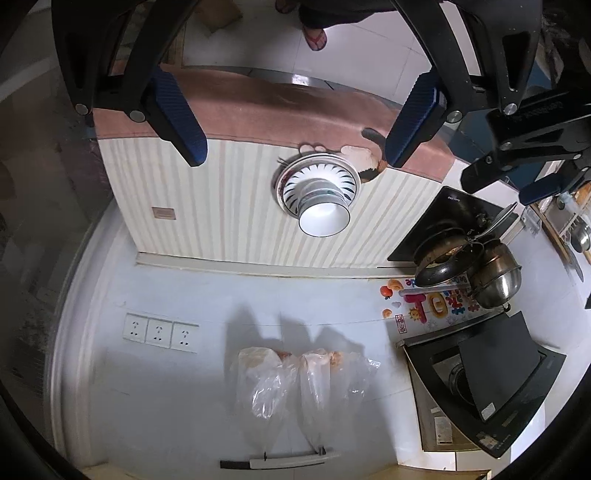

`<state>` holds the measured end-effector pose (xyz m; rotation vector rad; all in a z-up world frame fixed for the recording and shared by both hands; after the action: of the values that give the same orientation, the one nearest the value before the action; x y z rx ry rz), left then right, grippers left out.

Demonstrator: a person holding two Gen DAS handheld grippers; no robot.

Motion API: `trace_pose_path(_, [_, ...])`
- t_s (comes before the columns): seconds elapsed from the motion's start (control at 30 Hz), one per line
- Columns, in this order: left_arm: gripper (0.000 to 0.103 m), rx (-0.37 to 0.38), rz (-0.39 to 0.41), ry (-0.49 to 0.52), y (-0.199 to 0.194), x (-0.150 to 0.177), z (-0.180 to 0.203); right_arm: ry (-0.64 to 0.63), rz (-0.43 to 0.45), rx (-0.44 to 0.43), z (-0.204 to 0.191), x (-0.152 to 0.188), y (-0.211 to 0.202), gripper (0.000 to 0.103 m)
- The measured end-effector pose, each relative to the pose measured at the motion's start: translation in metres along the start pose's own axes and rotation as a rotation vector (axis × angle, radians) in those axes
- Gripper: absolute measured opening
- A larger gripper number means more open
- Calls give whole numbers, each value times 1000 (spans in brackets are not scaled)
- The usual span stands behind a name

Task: Organize plates and bowls

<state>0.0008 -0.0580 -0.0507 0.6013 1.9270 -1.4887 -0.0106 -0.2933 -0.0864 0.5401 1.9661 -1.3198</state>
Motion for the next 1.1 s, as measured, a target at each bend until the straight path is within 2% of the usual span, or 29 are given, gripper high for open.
trace_pose_path(0.47, [102, -7, 15, -16, -29, 28, -8, -14, 31, 17, -10, 19, -35, 100])
trace_pose_path(1.1, [102, -14, 57, -25, -43, 22, -13, -28, 49, 26, -12, 10, -42, 100])
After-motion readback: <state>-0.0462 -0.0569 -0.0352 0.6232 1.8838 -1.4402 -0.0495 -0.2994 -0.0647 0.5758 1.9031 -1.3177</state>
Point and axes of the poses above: each gripper's, at about its wrist camera, not at the fingertips, and y roughly the way its jaws point, z to its right, x to its underside, the point moved 3 cm from there along y, roughly the way its jaws point, and after that the axes turned 13 degrees about -x, right-handed, at the moved point
